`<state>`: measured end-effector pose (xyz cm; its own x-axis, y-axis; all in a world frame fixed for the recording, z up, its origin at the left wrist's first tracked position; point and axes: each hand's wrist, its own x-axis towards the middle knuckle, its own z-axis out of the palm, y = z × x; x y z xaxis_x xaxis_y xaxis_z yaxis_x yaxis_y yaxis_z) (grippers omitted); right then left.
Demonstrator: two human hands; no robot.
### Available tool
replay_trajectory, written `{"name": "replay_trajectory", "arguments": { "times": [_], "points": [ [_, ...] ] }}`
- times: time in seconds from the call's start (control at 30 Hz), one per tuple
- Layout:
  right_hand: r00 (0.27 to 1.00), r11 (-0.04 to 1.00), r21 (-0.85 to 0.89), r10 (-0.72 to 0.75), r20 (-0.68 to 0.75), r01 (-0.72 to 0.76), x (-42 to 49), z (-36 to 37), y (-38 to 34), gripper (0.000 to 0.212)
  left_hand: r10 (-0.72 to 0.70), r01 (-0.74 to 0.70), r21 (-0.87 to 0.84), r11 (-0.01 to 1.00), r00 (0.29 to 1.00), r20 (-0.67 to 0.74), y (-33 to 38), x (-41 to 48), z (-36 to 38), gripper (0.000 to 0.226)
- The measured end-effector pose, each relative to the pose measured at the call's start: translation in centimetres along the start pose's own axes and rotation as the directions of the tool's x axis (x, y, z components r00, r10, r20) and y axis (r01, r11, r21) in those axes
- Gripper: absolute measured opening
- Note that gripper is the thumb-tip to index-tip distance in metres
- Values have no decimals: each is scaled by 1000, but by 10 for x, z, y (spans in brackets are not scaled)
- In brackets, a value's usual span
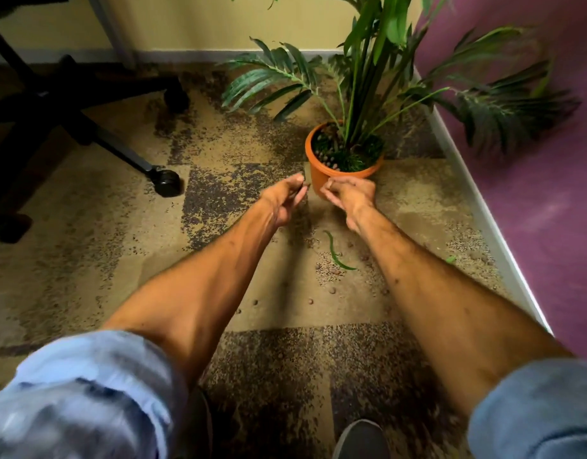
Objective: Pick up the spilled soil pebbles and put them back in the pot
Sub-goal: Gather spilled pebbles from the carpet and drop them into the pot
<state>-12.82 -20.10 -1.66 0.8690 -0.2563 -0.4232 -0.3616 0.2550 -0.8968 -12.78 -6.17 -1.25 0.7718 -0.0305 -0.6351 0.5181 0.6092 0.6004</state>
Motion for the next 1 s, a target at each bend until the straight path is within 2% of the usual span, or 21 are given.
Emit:
{"name": "replay_trajectory", "arguments": {
  "times": [0.1, 0.33, 0.47, 0.53, 0.6, 0.77, 0.9, 1.0],
  "points": [
    [1000, 991, 135, 8, -23, -5, 9, 1, -28, 19, 17, -17, -1, 1000, 998, 55, 18, 10, 35, 19],
    [991, 961, 271, 88, -99, -59, 29, 18, -57, 18, 26, -22, 145, 989, 999, -29, 38, 25, 75, 28],
    [986, 934, 345, 137, -96, -96, 33, 28, -62, 38, 38, -35, 197, 980, 999, -11, 40, 21, 85, 38],
    [987, 929, 365, 114, -116, -64, 30, 30, -66, 29, 61, -57, 202, 978, 998, -18, 43, 23, 84, 37],
    [985, 928, 370, 105, -136, -48, 26, 30, -70, 25, 95, -90, 181, 979, 995, -17, 44, 24, 83, 32],
    [985, 924, 380, 100, -138, -41, 18, 27, -76, 41, 86, -89, 81, 993, 995, 42, 42, 21, 85, 38],
    [983, 896, 441, 129, -131, -59, 16, 20, -80, 41, 62, -68, 71, 995, 994, 87, 41, 21, 85, 42],
    [987, 872, 484, 129, -100, -65, 12, 14, -73, 31, 69, -72, 19, 997, 991, 116, 39, 17, 84, 43]
  ]
}}
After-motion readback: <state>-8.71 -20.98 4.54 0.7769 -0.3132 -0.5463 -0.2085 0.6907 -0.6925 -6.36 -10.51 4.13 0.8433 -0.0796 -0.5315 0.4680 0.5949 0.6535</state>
